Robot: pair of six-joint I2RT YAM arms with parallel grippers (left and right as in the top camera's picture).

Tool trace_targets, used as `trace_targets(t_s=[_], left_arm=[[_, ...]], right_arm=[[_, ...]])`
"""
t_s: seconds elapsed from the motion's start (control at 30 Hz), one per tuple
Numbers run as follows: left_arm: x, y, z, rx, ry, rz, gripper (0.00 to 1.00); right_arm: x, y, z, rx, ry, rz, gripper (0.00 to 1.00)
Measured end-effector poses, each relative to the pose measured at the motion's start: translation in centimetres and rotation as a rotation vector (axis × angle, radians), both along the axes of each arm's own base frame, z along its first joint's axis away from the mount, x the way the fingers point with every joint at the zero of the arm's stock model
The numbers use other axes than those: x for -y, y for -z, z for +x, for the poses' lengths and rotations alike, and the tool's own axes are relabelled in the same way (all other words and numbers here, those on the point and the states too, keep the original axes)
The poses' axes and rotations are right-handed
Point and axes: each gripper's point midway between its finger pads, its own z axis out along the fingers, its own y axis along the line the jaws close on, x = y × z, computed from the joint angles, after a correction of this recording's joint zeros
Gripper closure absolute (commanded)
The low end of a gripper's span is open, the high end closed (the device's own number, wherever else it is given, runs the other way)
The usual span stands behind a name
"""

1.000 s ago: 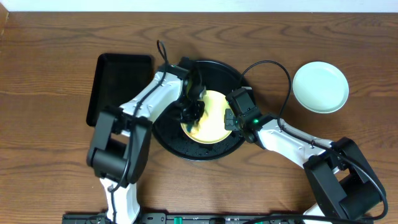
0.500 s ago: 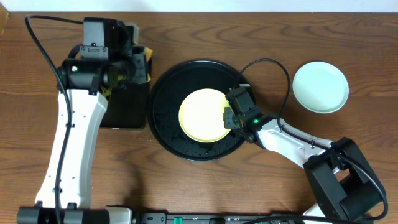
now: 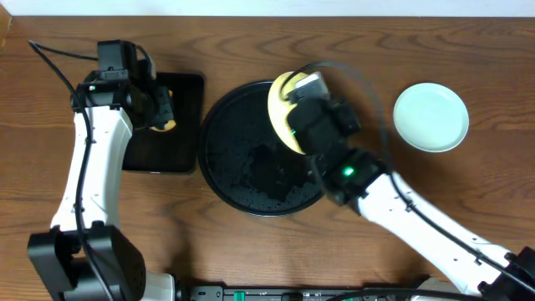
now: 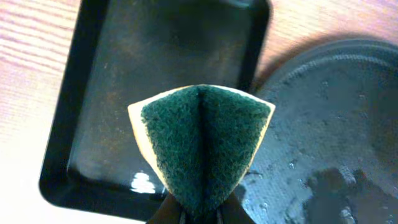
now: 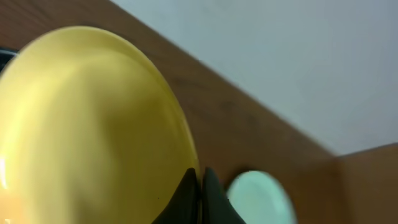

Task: Clean dirty plates on tray and stack at the side
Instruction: 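Withdraw the left gripper with the sponge to the rectangular tray, then lift the yellow plate with the right gripper and carry it right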

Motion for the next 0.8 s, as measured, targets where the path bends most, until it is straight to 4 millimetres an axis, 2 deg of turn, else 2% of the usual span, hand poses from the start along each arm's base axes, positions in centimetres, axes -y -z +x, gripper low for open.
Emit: trace_targets(t_s=[0.17, 0.37, 0.43, 0.47, 0.57, 0.63, 0.8], left_arm=[[-1.4, 3.7, 2.3, -0.003, -0.029, 0.002, 0.92], [-1.6, 8.9, 3.8, -0.068, -0.029, -0.005, 0.92], [-1.6, 10.2, 3.8, -0.096, -0.027, -0.009, 0.84], [-1.6, 10.8, 3.8, -0.105, -0.026, -0.009, 0.67], [-1.6, 11.4, 3.8, -0.115, -0.021, -0.008, 0.36], [-1.7, 11.3, 4.0, -0.109, -0.026, -0.009, 0.31], [-1.7, 11.3, 4.2, -0.098, -0.021, -0.007, 0.27]], right_arm=[[-2.0, -3.1, -2.4, 0.142, 0.036, -0.112, 0.99], [-1.7, -3.8, -3.1, 0.177, 0.081, -0.155, 0.99], [-1.5, -3.9, -3.2, 0.181, 0.092, -0.16, 0.99], [-1.5, -3.9, -3.2, 0.181, 0.092, -0.16, 0.99], [-1.5, -3.9, -3.2, 0.184, 0.096, -0.149, 0.99], [-1.5, -3.9, -3.2, 0.187, 0.099, -0.136, 0.99], [-1.9, -3.2, -2.6, 0.17, 0.082, -0.04, 0.99]])
